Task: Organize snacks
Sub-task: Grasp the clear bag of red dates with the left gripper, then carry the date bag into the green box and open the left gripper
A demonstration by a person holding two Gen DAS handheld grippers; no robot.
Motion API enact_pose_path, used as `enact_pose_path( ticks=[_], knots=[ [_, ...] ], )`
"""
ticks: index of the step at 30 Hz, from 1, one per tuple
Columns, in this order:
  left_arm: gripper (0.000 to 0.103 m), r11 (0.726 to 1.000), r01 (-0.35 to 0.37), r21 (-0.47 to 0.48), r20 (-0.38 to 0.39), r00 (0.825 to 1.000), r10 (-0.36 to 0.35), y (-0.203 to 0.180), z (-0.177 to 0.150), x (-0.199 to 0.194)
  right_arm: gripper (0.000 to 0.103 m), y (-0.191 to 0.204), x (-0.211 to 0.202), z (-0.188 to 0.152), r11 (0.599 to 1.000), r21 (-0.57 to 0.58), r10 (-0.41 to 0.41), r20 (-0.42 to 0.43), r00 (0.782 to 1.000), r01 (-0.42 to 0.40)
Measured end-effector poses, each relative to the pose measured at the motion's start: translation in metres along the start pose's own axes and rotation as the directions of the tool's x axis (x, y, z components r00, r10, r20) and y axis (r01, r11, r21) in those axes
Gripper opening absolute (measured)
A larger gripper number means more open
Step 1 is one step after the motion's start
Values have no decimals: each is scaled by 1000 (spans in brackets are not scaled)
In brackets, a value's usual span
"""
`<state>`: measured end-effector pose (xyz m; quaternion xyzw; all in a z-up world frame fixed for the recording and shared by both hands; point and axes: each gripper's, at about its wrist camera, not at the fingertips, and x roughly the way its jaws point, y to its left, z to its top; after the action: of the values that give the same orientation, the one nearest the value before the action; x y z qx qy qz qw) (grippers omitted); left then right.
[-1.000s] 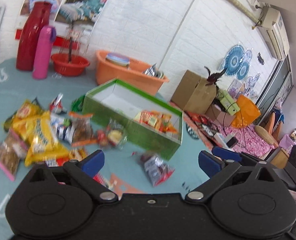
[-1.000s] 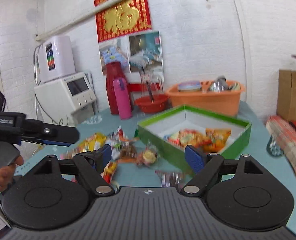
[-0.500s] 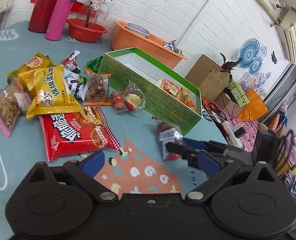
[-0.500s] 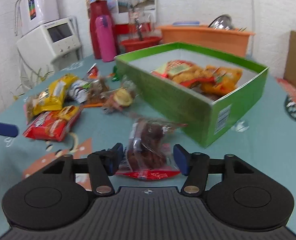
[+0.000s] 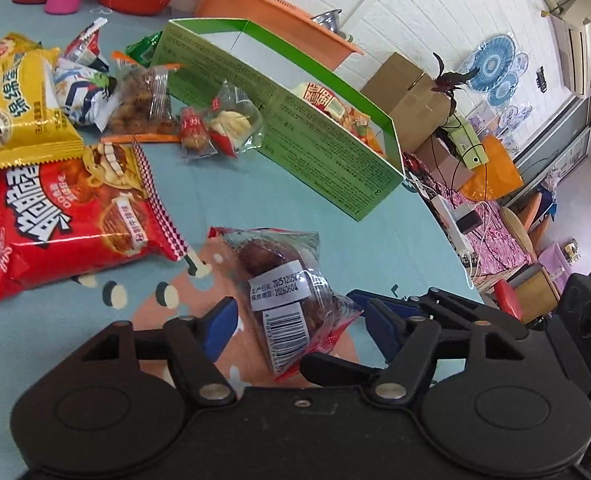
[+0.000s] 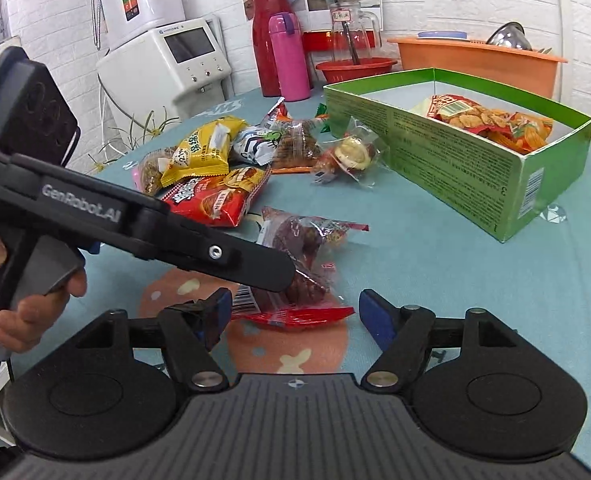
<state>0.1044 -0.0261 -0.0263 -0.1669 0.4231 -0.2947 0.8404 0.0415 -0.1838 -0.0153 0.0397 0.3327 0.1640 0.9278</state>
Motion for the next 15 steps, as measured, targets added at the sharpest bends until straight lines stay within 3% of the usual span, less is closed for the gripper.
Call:
enact_pose_path(
  ticks=[2, 5, 9, 13, 15],
  knots=[
    [80, 1000, 1, -5, 5, 1000, -1, 1, 1, 1, 103, -1, 1, 2, 1000, 2, 3, 5, 1000, -3],
    [60, 1000, 1, -7, 7, 1000, -1, 2, 2, 3, 103, -2, 6, 4, 1000, 10, 9, 6, 1000, -9],
    [57, 999, -29, 20, 16, 999, 29, -3, 3, 4, 94, 1, 14, 5, 1000, 9, 8, 8, 1000, -8],
    [57, 999, -29, 39, 34, 999, 27, -11, 6, 0, 79, 6, 8, 9, 1000, -13, -19, 25, 1000, 19],
    [57, 998, -22, 56, 53, 998, 19, -17, 11, -3, 77, 7, 3, 13, 999, -24, -31, 43, 999, 32]
  ],
)
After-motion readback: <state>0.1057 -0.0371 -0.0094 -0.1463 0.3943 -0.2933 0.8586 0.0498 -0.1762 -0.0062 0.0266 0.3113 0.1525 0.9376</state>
